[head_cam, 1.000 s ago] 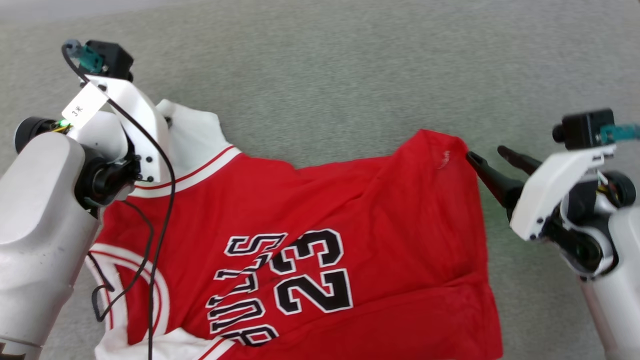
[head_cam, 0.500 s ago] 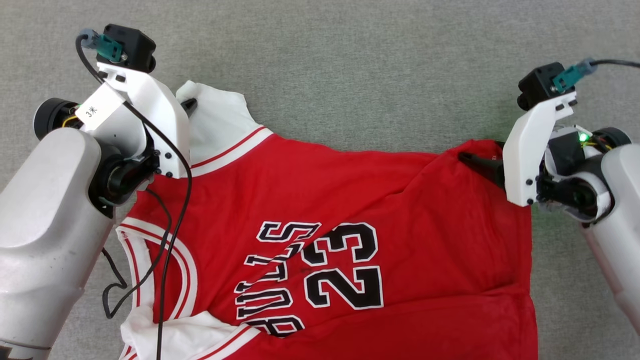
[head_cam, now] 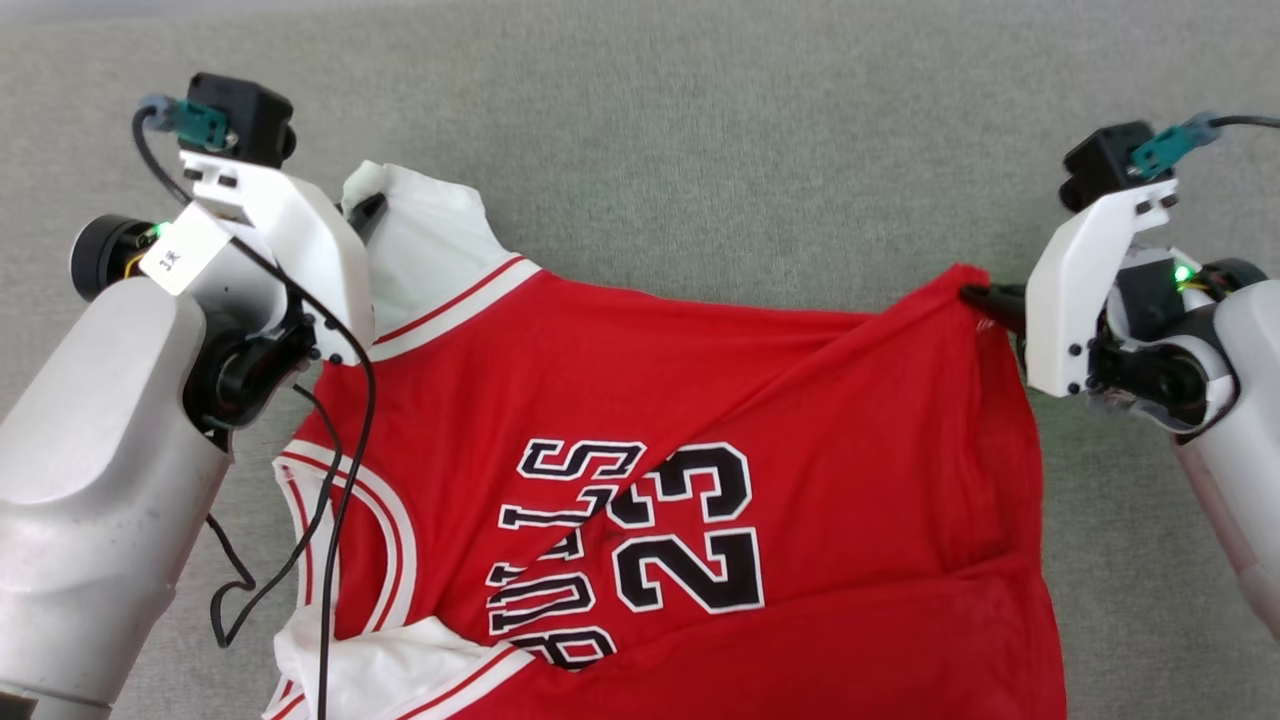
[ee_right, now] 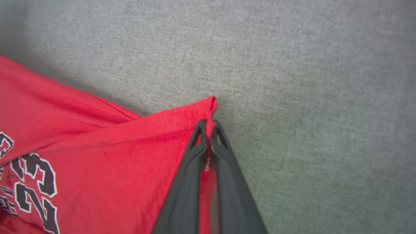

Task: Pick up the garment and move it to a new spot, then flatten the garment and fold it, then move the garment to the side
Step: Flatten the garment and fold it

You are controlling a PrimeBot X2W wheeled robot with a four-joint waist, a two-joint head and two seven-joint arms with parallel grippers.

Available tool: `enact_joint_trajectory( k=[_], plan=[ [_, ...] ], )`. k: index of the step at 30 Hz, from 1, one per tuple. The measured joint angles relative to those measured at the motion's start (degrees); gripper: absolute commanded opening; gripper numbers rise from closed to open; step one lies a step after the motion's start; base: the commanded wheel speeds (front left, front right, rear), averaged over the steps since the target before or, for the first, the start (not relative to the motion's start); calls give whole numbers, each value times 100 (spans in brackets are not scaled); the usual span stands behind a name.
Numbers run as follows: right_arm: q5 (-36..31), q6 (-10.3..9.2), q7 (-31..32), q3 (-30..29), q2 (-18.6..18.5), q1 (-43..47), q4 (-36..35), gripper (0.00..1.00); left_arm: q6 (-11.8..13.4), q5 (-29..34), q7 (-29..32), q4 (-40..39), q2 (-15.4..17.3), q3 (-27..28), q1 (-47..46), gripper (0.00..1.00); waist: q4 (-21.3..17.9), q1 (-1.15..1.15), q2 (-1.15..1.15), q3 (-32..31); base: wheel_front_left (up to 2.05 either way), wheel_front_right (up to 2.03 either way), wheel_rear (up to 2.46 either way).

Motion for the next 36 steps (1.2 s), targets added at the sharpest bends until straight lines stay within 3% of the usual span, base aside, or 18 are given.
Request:
enact_joint_trajectory(
  k=[8, 13, 26, 36],
  plan=[
    [-21, 0, -434, -316, -125, 660, -414, 0, -16, -242, -402, -322, 189, 225, 641, 0, 54, 0, 0, -448, 0, 0, 0],
    [-189, 0, -700, -485, -216, 1322, -765, 0, 119, -369, -635, -753, 408, 368, 1331, 0, 72, 0, 0, -688, 0, 0, 0],
    [-698, 1, -981, -1169, 98, 3595, -1734, 0, 984, -967, -1187, -2268, 694, 699, 4172, 0, 168, -1, 0, -1311, 0, 0, 0],
    [-923, 1, -935, -1670, 501, 4695, -2079, 0, 1161, -1443, -1193, -2307, 539, 652, 5263, 0, 248, -2, 0, -1539, 0, 0, 0]
  ],
)
